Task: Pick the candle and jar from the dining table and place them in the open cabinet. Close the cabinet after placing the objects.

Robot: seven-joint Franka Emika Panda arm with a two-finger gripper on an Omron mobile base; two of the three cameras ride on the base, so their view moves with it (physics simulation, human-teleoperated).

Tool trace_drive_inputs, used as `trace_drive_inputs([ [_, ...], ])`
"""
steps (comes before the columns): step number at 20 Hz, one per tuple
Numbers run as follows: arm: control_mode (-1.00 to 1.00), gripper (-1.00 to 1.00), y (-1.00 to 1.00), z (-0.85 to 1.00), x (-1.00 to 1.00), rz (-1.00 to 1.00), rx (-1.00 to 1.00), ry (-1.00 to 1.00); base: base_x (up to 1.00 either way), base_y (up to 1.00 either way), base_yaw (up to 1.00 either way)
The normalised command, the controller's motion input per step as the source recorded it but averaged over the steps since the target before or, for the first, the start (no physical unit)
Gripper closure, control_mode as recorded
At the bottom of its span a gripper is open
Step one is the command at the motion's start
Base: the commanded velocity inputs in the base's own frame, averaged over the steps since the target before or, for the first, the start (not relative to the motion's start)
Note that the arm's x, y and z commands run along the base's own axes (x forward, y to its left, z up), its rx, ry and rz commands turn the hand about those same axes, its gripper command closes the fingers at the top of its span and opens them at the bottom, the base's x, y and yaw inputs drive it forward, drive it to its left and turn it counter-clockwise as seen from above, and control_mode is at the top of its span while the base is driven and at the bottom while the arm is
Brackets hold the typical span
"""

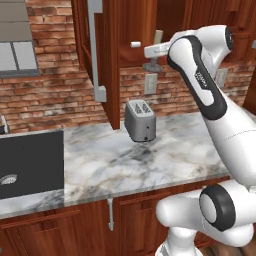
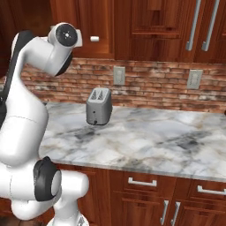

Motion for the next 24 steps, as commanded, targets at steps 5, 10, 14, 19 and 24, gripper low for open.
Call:
trace_drive_inputs([
  [5, -1.00, 1.00, 0.20, -0.01, 0.39, -0.05, -0.07, -0.05, 0.00, 0.00, 0.00],
  [10, -1.00, 1.00, 0.33, -0.02, 0.77, -0.09, -0.12, 0.00, 0.00, 0.00, 0.00],
  [14, -1.00, 1.00, 0.05, 0.10, 0.59, -0.09, -0.09, 0.04, 0.00, 0.00, 0.00],
  [19, -1.00, 1.00, 0.00, 0.14, 0.56, -0.07, -0.02, 0.06, 0.00, 0.00, 0.00],
  [24, -1.00, 1.00, 0.00, -0.02, 0.60, -0.05, 0.00, 0.04, 0.00, 0.00, 0.00],
])
